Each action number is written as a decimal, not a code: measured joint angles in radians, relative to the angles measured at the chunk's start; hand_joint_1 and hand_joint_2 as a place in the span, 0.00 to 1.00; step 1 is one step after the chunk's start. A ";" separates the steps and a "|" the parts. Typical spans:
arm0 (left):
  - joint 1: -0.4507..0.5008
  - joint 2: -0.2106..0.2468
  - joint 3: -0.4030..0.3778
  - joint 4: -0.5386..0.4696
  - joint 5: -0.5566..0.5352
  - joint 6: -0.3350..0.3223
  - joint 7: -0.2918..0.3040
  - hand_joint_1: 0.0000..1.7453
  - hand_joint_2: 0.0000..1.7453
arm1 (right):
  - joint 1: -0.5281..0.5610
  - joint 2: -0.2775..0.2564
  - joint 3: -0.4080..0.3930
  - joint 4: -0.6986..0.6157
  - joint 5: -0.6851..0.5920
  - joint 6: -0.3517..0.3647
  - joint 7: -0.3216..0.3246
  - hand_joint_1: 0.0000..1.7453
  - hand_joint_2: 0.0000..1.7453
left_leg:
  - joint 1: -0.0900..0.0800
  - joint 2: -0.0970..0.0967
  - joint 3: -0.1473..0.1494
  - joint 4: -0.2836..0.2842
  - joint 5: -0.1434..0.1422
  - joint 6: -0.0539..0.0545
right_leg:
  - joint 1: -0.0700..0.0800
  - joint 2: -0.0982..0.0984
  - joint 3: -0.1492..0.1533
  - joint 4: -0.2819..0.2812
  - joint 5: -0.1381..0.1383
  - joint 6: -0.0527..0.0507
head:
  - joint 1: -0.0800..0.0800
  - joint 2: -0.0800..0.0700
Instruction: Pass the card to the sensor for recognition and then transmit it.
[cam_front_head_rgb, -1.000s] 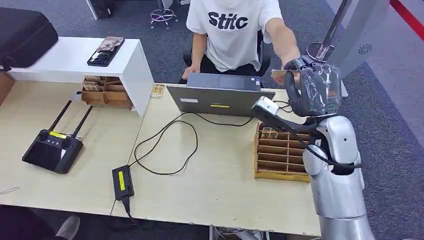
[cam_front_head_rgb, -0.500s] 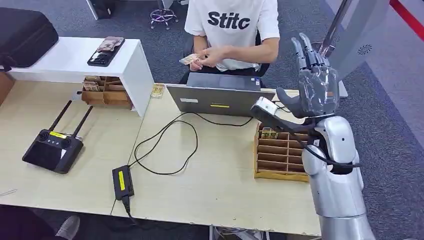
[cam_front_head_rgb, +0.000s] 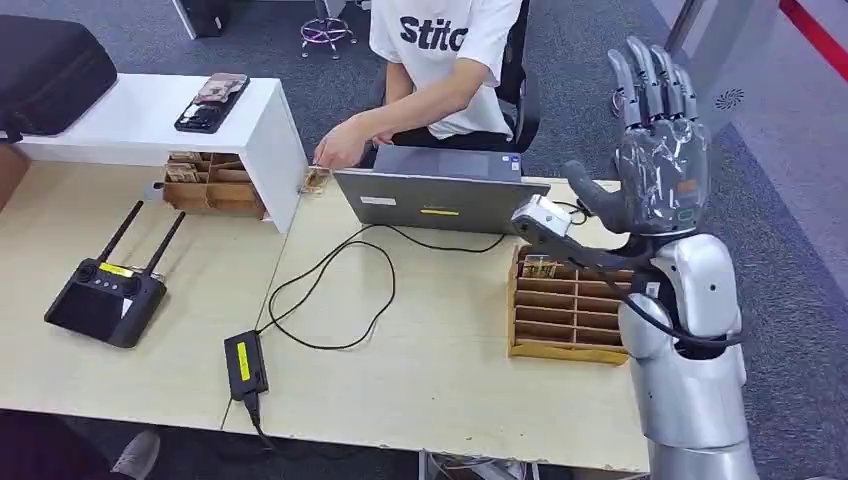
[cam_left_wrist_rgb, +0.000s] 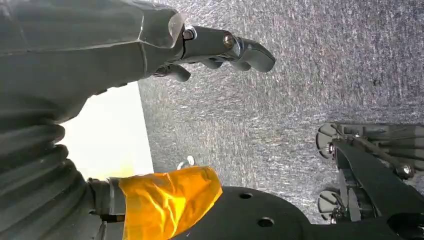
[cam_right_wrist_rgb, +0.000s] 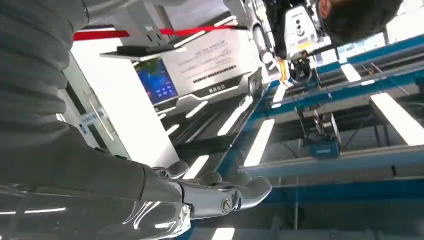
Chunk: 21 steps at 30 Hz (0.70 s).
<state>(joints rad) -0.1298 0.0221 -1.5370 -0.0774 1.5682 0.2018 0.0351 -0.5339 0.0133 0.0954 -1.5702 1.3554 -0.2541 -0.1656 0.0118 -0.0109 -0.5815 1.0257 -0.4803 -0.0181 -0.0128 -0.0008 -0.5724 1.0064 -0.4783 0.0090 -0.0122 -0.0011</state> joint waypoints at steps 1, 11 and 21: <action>0.000 0.000 0.000 0.000 0.000 0.001 0.000 0.00 1.00 | 0.009 -0.003 0.000 -0.019 0.000 -0.003 -0.002 0.00 1.00 | 0.000 0.000 0.000 0.000 0.000 0.000 | 0.000 0.000 0.000 0.000 0.000 0.000 | 0.000 0.000; 0.003 -0.001 0.003 0.000 0.003 0.010 0.001 0.00 1.00 | 0.133 -0.044 0.002 -0.211 -0.036 -0.073 -0.037 0.00 1.00 | 0.000 0.000 0.000 0.000 0.000 0.000 | 0.000 0.000 0.000 0.000 0.000 0.000 | 0.000 0.000; 0.006 -0.010 0.030 0.000 0.003 0.020 0.010 0.00 1.00 | 0.366 -0.050 -0.045 -0.479 -0.154 -0.180 -0.116 0.00 1.00 | 0.000 0.000 -0.001 0.000 -0.001 0.000 | 0.000 -0.001 0.000 0.000 -0.001 0.000 | 0.000 0.000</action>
<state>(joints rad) -0.1238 0.0126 -1.5068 -0.0774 1.5709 0.2220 0.0446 -0.1684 -0.0366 0.0499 -2.0490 1.2012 -0.4342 -0.2820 0.0118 -0.0113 -0.5822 1.0256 -0.4812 -0.0176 -0.0128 -0.0015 -0.5726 1.0060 -0.4791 0.0092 -0.0118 -0.0011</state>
